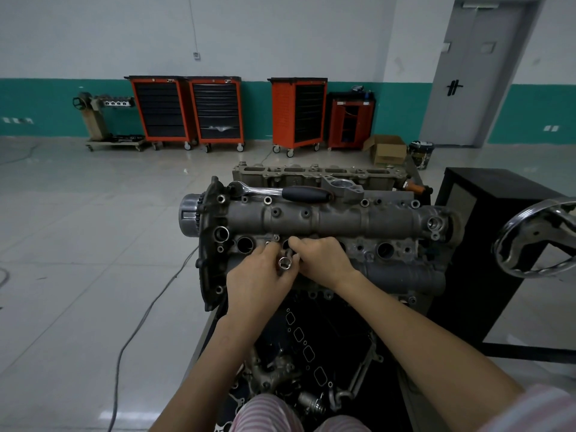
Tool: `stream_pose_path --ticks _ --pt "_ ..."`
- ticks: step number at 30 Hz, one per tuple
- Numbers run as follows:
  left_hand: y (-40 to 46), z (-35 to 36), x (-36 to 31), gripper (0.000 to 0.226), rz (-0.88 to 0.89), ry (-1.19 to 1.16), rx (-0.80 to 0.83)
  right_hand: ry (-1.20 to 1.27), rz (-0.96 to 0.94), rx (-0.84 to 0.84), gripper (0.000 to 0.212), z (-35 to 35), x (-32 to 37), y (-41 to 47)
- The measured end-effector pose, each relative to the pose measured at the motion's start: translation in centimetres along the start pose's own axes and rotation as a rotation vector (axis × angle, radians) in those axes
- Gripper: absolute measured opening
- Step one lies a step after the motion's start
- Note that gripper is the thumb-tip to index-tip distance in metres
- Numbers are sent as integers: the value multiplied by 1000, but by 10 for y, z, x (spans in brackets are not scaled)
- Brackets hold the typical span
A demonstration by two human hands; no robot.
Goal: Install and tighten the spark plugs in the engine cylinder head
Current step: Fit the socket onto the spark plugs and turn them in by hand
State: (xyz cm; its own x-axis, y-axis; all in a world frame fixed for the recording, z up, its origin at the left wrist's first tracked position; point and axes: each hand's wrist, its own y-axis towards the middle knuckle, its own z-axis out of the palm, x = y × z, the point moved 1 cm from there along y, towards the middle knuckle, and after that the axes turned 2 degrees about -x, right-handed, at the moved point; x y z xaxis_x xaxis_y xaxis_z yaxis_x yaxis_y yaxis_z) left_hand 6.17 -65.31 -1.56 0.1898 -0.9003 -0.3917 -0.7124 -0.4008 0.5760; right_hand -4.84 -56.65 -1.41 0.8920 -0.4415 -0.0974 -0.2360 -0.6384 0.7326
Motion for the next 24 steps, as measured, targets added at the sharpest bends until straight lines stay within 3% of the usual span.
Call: stream_pose_path --ticks 2,6,9,12,14,20,24 --pt "0 0 1 33 24 15 -13 6 -6 -14 23 2 0 0" --pt "-2 -1 -2 37 62 30 -84 53 62 10 16 4 -3 0" --pt "-5 -3 -5 44 30 26 -149 61 103 13 23 3 -3 1" --pt "-6 -7 -9 49 26 4 -207 13 59 -6 30 4 -1 1" --pt "-6 -8 -11 52 37 -10 -235 -13 -3 -1 22 6 -3 -1" --pt "-8 -2 -10 37 88 -56 -230 38 6 -53 20 4 -1 -1" --pt "-7 -6 -9 30 168 -76 -158 -10 116 198 28 8 -8 -1"
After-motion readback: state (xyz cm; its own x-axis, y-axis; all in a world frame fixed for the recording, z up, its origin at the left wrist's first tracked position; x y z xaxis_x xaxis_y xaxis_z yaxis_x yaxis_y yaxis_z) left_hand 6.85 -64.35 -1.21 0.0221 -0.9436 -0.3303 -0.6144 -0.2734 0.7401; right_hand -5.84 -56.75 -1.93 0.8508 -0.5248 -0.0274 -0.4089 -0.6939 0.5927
